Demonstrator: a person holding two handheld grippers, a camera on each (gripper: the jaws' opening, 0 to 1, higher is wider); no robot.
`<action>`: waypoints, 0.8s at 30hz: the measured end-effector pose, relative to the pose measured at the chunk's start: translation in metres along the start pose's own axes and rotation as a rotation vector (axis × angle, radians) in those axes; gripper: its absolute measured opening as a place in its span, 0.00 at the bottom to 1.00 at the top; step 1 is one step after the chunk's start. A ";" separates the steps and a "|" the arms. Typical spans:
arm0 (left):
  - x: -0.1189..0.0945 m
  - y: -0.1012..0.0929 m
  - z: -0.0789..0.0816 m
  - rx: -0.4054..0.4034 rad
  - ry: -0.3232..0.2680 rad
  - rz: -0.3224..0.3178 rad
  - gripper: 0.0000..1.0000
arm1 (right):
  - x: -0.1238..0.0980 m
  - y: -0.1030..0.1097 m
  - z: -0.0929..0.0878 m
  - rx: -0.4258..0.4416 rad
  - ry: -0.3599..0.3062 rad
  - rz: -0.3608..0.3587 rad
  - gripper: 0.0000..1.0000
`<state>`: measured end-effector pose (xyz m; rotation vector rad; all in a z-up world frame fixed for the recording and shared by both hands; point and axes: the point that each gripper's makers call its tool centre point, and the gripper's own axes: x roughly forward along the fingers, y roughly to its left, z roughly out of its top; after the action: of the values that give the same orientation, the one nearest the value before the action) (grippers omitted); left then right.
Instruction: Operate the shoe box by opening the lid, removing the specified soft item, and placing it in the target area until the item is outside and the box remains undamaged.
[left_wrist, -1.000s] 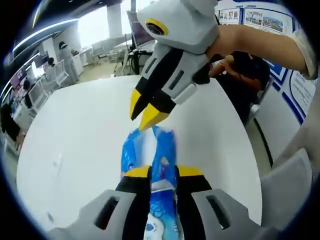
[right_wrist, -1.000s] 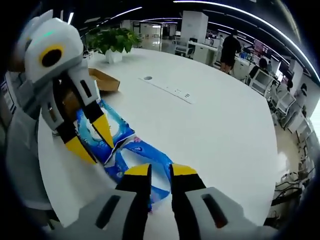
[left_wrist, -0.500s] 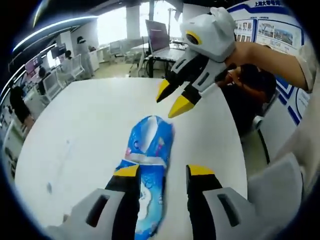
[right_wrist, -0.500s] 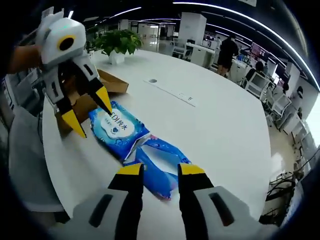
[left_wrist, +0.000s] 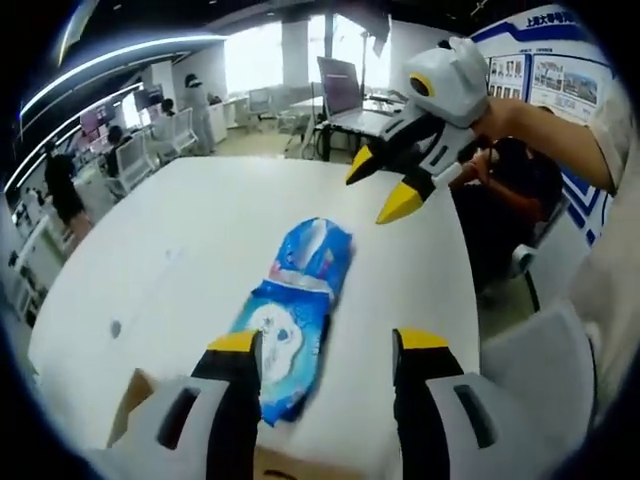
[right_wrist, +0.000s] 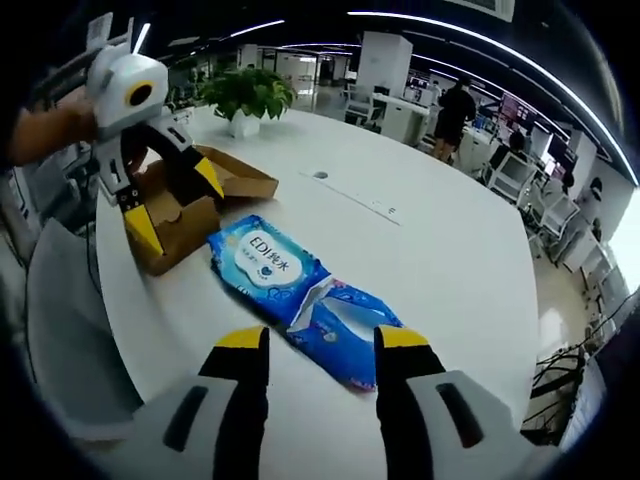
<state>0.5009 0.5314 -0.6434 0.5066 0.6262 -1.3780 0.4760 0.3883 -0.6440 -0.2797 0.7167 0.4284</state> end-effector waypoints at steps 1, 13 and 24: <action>-0.006 0.001 -0.002 -0.011 -0.006 0.013 0.55 | -0.002 0.003 0.001 -0.002 -0.003 0.001 0.41; -0.069 0.013 -0.022 -0.085 -0.090 0.123 0.63 | -0.018 0.049 0.025 0.008 -0.057 0.035 0.49; -0.125 0.018 -0.063 -0.135 -0.108 0.206 0.71 | -0.019 0.093 0.050 -0.030 -0.079 0.086 0.55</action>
<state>0.5015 0.6680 -0.6062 0.3749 0.5585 -1.1520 0.4482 0.4836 -0.6044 -0.2599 0.6468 0.5293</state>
